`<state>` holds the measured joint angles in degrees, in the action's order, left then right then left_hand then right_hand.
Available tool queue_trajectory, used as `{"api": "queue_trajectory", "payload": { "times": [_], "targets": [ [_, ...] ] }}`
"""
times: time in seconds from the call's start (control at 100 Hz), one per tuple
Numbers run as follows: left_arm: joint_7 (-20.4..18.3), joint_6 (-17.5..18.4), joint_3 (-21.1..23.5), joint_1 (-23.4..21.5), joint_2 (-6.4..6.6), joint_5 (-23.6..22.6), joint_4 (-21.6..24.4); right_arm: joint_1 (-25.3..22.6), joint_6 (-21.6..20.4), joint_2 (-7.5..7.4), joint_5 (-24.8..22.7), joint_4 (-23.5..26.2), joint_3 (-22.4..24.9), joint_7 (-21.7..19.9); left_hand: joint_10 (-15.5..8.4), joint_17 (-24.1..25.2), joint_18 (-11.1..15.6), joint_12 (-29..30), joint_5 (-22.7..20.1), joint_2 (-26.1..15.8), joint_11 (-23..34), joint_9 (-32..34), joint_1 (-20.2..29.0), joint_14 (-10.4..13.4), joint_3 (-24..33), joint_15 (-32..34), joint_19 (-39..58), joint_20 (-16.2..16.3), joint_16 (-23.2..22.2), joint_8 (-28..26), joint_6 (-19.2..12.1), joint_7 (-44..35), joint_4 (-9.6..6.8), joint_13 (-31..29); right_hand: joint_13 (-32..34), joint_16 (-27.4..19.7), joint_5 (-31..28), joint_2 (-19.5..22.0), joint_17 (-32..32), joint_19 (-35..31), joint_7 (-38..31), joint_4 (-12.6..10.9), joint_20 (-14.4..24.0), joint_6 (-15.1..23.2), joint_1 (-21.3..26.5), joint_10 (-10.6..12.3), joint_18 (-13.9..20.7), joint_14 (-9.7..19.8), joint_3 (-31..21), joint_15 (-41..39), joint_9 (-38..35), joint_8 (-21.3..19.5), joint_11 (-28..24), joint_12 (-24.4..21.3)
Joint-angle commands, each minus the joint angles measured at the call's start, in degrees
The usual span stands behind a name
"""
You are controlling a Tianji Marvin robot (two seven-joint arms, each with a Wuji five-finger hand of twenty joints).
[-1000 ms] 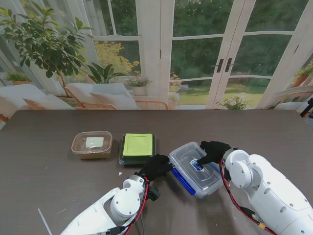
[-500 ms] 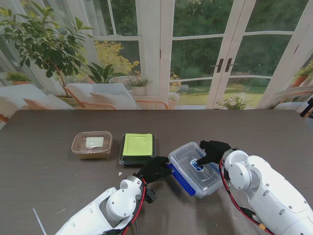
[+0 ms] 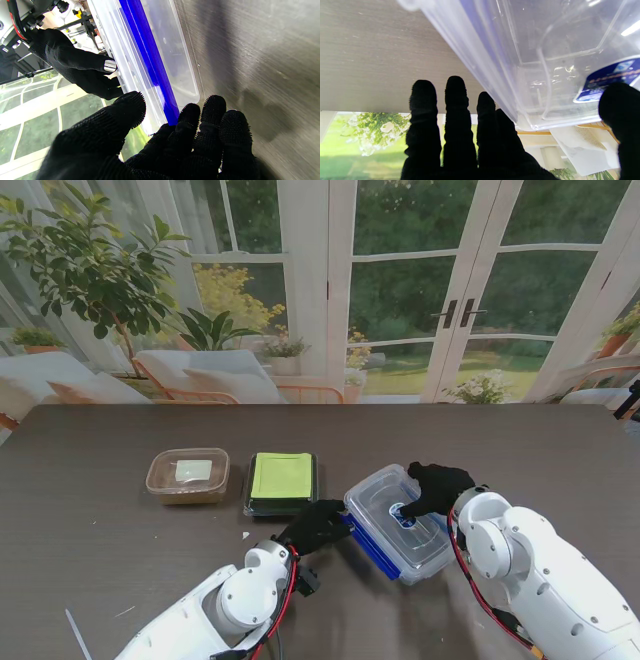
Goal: Pair container bodies with their lids
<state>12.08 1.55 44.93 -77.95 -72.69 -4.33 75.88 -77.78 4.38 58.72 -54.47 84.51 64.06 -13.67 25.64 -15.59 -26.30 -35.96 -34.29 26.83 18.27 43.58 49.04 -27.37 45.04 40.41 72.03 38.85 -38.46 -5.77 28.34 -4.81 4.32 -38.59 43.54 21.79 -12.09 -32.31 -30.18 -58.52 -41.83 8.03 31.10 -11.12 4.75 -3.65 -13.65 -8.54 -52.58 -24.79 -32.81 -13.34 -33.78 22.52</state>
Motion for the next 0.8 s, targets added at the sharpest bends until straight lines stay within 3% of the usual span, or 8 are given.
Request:
{"api": "queue_trajectory", "payload": {
  "times": [0.0,0.2,0.33,0.42,0.57,0.79],
  "targets": [
    [-1.01,-0.18,0.08,-0.19,-0.53,0.28,0.98,-0.22,0.14,0.53,-0.31,1.06,-0.5,-0.95,-1.6,1.59,1.31,0.16,1.93,-0.26,-0.62,-1.59,-0.65,-1.28,0.31,-0.46,-0.89,0.7,-0.39,0.85,-8.28,1.67,0.34,1.07,-0.7,0.42,2.92,1.81,15.51,0.6,-0.63,-1.02,1.19,3.75,0.26,0.02,-0.79,-1.17,2.34,-0.72,2.3,0.81,0.13,-0.86],
    [-0.89,-0.52,0.41,-0.67,-0.5,0.56,1.44,1.09,0.66,0.22,0.04,0.4,-1.34,-3.53,-1.38,1.98,1.04,0.09,3.3,-0.63,-0.82,-1.4,-0.95,-1.74,-0.22,-0.58,-1.12,0.91,-0.46,1.34,-6.57,2.72,0.36,1.23,-0.81,0.48,2.94,5.08,15.78,0.59,-0.46,-2.23,1.13,3.95,1.31,0.06,-0.79,-1.02,7.43,-0.77,2.52,1.31,0.33,-1.21],
    [-0.72,-1.14,0.75,-1.2,-0.45,0.57,1.94,1.71,1.05,0.16,0.68,-0.25,-1.86,-4.23,-0.56,2.01,0.94,0.08,8.37,-0.69,-1.1,-1.54,-1.19,-1.61,-0.27,-0.65,-1.3,1.15,-0.55,3.19,-0.55,5.95,0.34,1.32,-0.9,0.54,3.39,6.98,15.81,0.55,-0.33,-4.25,1.15,3.81,1.22,-0.14,-0.64,-0.9,13.03,-0.87,2.86,1.66,0.26,-1.23],
    [-0.44,-1.77,0.98,-1.59,-0.59,1.16,2.26,1.7,1.27,0.2,0.91,-0.32,-1.91,-4.11,0.31,2.52,0.7,0.19,12.34,-0.78,-1.32,-1.66,-1.09,-1.88,-0.36,-0.78,-1.66,1.13,-0.55,3.86,2.94,6.63,0.35,1.62,-0.84,0.66,3.57,5.7,15.74,0.44,-0.43,-4.92,1.2,3.49,0.11,-0.21,-0.65,-1.03,12.15,-1.13,2.86,1.7,0.17,-1.22],
    [-0.34,-2.37,1.16,-1.95,-0.74,2.22,2.7,1.8,1.67,0.41,1.43,-0.82,-2.24,-2.85,1.15,3.0,0.52,0.66,15.23,-1.1,-2.03,-1.98,-0.79,-2.02,-0.65,-0.98,-2.03,1.25,-0.55,4.66,6.09,6.63,0.35,2.12,-0.72,0.72,4.82,4.55,15.7,0.38,-0.47,-4.72,1.17,2.91,-1.06,-0.32,-0.8,-1.16,9.44,-1.32,2.81,1.84,0.04,-1.25],
    [-0.37,-2.51,1.17,-2.1,-0.82,2.81,2.82,1.91,1.67,0.65,1.68,-1.36,-2.39,-1.22,1.25,3.68,0.68,0.99,15.75,-1.38,-2.54,-2.13,-0.73,-2.13,-0.97,-1.12,-2.46,1.4,-0.6,5.23,6.24,6.31,0.33,2.66,-0.87,0.76,7.31,4.49,15.54,0.28,-0.42,-4.66,1.16,1.48,-1.42,-0.42,-0.5,-1.14,8.93,-1.41,3.41,2.16,-0.12,-1.27]
  ]
}}
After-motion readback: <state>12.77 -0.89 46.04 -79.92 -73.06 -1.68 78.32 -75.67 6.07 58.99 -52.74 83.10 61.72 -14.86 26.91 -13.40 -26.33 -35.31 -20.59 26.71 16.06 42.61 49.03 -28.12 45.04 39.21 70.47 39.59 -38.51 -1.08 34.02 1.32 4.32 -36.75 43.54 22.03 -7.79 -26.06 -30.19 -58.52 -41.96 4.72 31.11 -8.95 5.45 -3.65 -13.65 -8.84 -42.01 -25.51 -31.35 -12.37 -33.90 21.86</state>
